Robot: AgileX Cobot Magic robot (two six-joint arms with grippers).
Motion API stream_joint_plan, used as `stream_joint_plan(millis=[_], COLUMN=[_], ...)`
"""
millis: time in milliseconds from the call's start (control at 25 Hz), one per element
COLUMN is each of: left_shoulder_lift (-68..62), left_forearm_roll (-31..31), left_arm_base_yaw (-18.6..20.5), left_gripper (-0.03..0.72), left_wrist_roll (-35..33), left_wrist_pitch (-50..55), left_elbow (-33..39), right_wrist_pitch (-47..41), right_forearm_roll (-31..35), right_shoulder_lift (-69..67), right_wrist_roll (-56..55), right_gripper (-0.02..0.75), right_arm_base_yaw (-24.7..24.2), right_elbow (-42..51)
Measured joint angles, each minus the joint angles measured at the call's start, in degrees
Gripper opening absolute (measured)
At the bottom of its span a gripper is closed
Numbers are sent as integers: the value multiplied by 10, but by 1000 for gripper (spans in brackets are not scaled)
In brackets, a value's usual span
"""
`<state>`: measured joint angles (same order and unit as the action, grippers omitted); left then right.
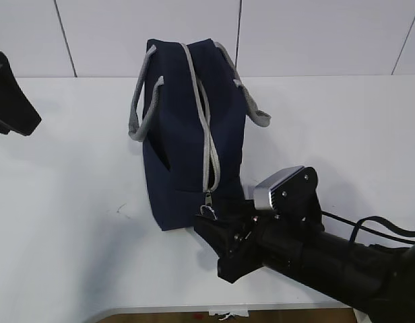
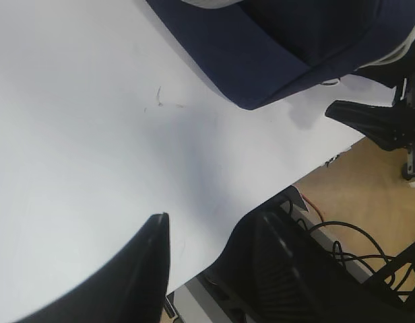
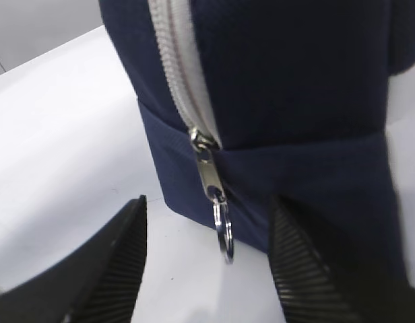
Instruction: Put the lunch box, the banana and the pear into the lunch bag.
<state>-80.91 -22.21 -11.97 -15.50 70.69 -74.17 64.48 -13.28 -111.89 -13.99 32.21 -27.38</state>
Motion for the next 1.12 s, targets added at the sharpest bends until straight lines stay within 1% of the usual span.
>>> stream_joint_plan(millis=[520,600,760,1040,1120], left_shoulder_lift=[0,0,0,0,0], left_forearm_roll=[-1,-2,-2,-6,-11], left_arm_base_yaw=[0,0,0,0,0], left_gripper=[316,313,312,309,309], left_wrist_roll=[1,1,1,1,1], left_wrist_pitch=[0,0,0,0,0], left_elbow=[0,0,0,0,0], right_wrist_pitch=[0,5,7,9,10], right_forearm_roll=[-2,-2,0,9,12], right_shoulder_lift=[-26,-27,-27,-28,-28], right_wrist_roll=[0,0,0,0,0], right_gripper=[445,425,356,312,268], right_arm_base_yaw=[0,0,0,0,0], right_elbow=[-5,-5,-5,-5,-5])
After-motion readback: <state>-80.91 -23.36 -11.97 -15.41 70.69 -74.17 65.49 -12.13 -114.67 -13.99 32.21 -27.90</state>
